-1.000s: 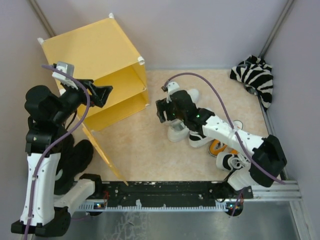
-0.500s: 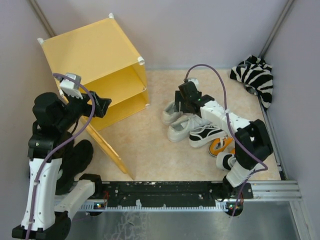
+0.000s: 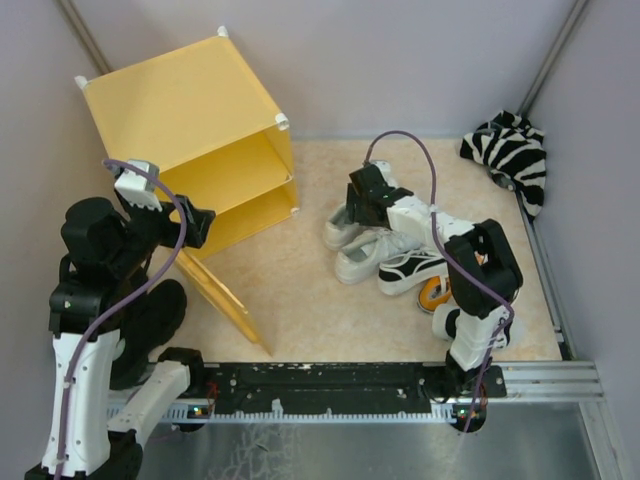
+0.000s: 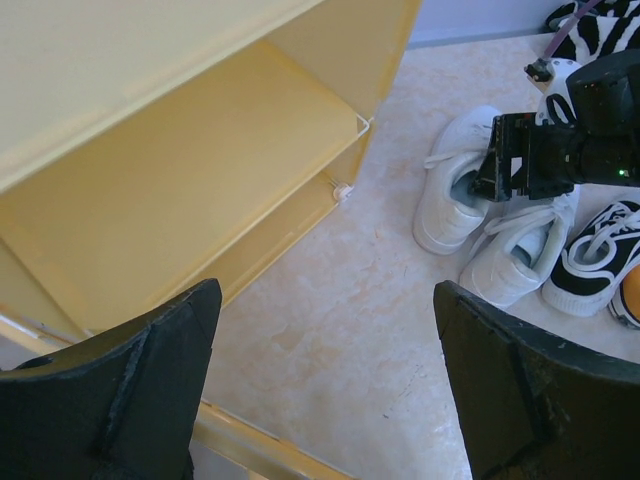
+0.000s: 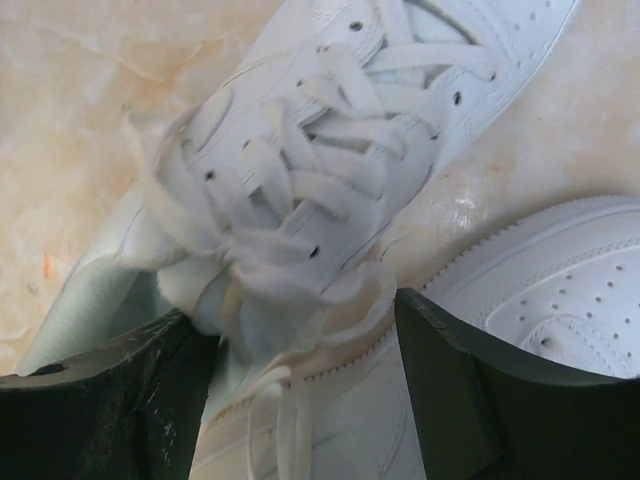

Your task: Place and organize the shoes in the shoe cabinet

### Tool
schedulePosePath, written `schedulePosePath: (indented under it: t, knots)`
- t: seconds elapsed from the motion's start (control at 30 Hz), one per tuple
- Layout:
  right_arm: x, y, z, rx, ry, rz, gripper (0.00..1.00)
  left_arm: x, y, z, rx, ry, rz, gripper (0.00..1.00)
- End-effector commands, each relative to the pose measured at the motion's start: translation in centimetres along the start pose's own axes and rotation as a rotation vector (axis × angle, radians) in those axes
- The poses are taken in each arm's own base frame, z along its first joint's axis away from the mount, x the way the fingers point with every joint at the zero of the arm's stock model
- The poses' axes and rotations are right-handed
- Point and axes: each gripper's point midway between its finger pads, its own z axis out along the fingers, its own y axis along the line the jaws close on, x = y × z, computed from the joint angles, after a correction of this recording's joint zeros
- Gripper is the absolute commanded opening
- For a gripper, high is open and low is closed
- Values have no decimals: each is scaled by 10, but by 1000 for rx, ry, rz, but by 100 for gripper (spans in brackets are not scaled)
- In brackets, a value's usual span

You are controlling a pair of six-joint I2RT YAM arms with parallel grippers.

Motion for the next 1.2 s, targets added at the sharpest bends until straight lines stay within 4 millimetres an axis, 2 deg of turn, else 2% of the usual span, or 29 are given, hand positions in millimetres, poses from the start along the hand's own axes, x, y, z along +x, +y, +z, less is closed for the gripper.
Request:
schedulePosePath:
  t: [0.0, 0.07, 0.1, 0.13, 0.17, 0.2, 0.3, 0.43, 0.5, 0.57, 0.7, 0.83, 0.93, 1.17]
  knots:
    - [-36, -5, 12, 16, -97, 80, 65, 6, 5, 0, -19, 28, 6, 93]
    - [-35, -7, 17, 22, -93, 79, 57, 3, 6, -1, -31, 24, 6, 93]
    - [-33, -8, 18, 23, -89, 73, 49, 1, 7, -2, -37, 18, 9, 93]
    - [-32, -9, 18, 24, -87, 68, 36, 0, 9, -3, -47, 15, 10, 93]
    - [-31, -10, 17, 24, -88, 66, 13, -1, 9, -3, -52, 11, 13, 93]
    - [-31, -11, 15, 21, -92, 67, 0, -1, 10, -4, -58, 9, 14, 93]
    - [-40, -6, -3, -27, -130, 74, 0, 7, 12, -6, -66, 42, 8, 93]
    - [-54, 12, -41, -102, -184, 68, 0, 6, 12, -7, -68, 38, 12, 93]
    - [-65, 26, -75, -162, -234, 64, 0, 4, 12, -8, -71, 33, 14, 93]
    - [-64, 42, -98, -214, -252, 47, 0, 3, 12, -9, -75, 28, 18, 93]
    - [-52, 73, -132, -331, -239, 30, 0, -1, 11, -8, -68, 22, 22, 93]
    - [-37, 86, -152, -387, -225, 20, 0, -1, 10, -6, -65, 21, 28, 93]
    - [-23, 95, -162, -421, -199, 8, 0, 1, 9, -6, -62, 25, 29, 93]
    - [14, 130, -175, -512, -121, -102, 0, 1, 9, -10, -68, 25, 26, 93]
